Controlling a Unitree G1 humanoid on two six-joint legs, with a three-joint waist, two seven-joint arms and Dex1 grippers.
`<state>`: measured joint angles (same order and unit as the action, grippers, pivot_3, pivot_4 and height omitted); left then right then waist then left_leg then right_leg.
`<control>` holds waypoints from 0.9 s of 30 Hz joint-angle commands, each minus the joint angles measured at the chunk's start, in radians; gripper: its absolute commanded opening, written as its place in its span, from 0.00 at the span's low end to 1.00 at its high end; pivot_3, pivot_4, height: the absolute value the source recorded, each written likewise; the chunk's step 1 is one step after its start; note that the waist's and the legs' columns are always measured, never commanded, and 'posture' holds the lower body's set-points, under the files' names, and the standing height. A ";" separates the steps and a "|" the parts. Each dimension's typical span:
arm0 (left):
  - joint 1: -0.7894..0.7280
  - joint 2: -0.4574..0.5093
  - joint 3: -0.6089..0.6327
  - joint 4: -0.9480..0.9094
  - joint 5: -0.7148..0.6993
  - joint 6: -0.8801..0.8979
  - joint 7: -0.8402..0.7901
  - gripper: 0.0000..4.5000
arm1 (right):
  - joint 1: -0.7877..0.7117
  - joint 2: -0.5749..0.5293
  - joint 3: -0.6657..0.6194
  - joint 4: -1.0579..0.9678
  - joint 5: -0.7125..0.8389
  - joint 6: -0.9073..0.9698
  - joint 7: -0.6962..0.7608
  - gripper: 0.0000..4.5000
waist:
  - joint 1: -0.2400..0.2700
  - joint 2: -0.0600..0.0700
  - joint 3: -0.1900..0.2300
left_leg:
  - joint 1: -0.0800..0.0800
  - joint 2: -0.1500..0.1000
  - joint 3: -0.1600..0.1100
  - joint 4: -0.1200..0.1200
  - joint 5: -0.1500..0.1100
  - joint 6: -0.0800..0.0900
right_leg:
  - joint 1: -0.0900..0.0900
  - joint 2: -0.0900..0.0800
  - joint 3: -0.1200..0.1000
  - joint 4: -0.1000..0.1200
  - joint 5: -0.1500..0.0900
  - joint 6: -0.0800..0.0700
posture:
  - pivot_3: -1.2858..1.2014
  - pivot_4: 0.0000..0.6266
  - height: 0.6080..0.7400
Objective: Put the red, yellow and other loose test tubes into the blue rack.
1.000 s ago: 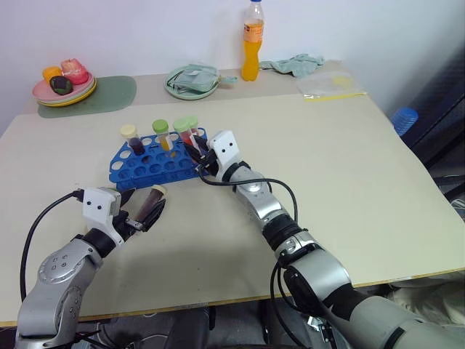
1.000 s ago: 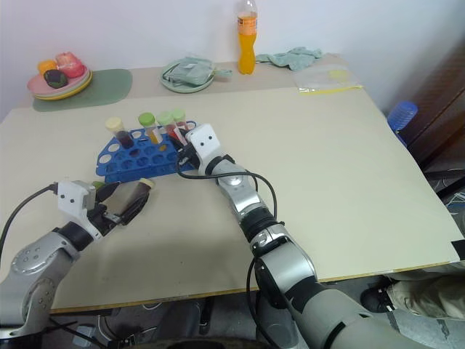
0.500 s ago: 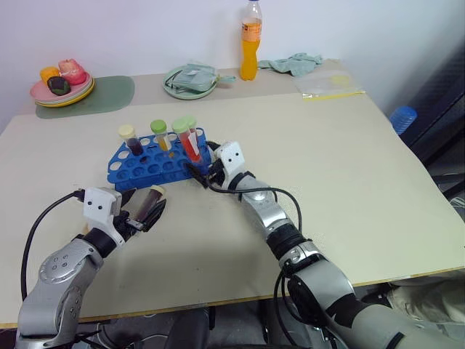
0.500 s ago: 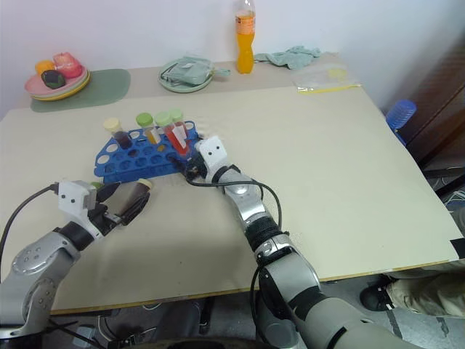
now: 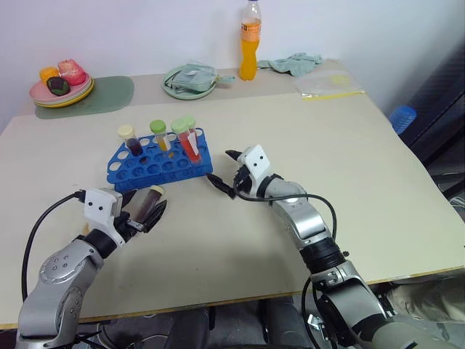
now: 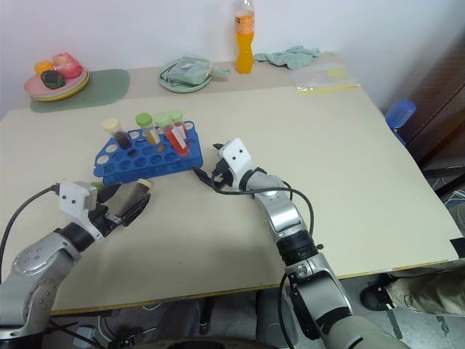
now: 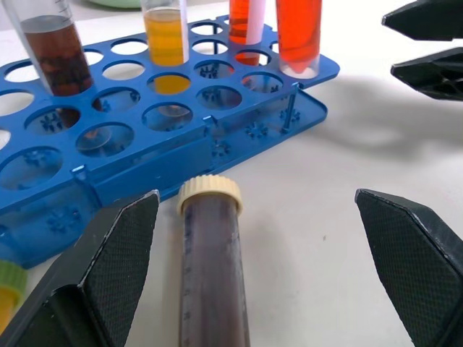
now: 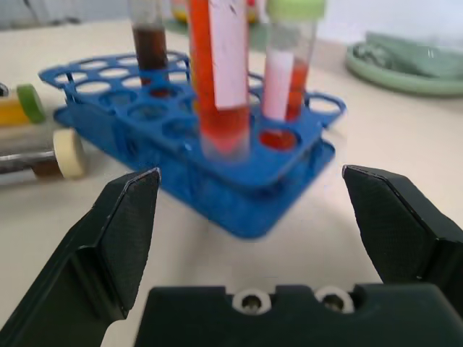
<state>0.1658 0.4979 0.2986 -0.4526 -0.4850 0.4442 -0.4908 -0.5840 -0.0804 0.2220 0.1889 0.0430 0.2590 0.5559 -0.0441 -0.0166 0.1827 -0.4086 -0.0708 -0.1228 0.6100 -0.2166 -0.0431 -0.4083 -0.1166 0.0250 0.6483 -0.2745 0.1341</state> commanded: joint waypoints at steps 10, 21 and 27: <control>-0.015 0.016 0.015 -0.002 0.003 -0.010 -0.015 1.00 | -0.195 0.139 0.011 0.100 -0.035 0.071 -0.146 0.99 | 0.003 0.000 0.000 | 0.000 0.000 0.000 0.000 0.000 0.000 | 0.000 0.000 0.000 0.000 0.000 0.000 | 0.52 0.24 1.00; 0.013 0.007 0.025 -0.025 0.000 -0.014 -0.002 1.00 | -0.275 0.207 -0.013 0.225 -0.033 0.049 -0.216 0.70 | 0.000 0.000 0.000 | 0.000 0.000 0.000 0.000 0.000 0.000 | 0.000 0.000 0.000 0.000 0.000 0.000 | 0.52 0.24 1.00; 0.012 0.005 0.023 -0.022 0.000 -0.019 0.001 1.00 | -0.261 0.209 -0.002 0.211 -0.036 0.038 -0.214 0.51 | 0.001 0.000 0.000 | 0.000 0.000 0.000 0.000 0.000 0.000 | 0.000 0.000 0.000 0.000 0.000 0.000 | 0.52 0.24 1.00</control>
<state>0.1821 0.5017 0.2999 -0.4445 -0.4823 0.4447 -0.4915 -0.8280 0.1130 0.2206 0.4284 0.0037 0.3202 0.3408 -0.0431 -0.0166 0.1826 -0.4087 -0.0711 -0.1229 0.6099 -0.2166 -0.0432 -0.4085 -0.1170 0.0249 0.6483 -0.2745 0.1342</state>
